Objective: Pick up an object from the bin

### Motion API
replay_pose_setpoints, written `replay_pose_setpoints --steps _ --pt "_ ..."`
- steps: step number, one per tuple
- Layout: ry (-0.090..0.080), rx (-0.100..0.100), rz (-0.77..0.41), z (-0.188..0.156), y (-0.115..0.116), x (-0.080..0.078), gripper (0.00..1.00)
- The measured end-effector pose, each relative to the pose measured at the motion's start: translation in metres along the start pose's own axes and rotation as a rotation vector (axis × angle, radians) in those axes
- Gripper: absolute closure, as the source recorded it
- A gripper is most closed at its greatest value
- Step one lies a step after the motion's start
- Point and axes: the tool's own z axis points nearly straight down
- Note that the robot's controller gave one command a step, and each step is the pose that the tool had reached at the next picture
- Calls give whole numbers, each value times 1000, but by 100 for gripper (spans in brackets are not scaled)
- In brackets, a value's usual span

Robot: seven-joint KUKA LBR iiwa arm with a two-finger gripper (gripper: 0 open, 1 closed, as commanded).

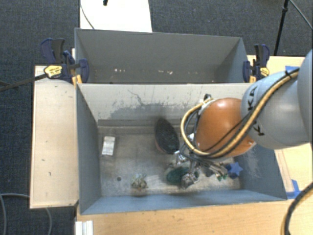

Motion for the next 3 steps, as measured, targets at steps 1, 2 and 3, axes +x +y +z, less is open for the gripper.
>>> replay_pose_setpoints --steps 1,2,3 --pt "3 2 13 -72 -1 -3 100" --pt "6 0 24 -75 -1 -4 100" --pt "6 0 33 -89 -1 -5 100"
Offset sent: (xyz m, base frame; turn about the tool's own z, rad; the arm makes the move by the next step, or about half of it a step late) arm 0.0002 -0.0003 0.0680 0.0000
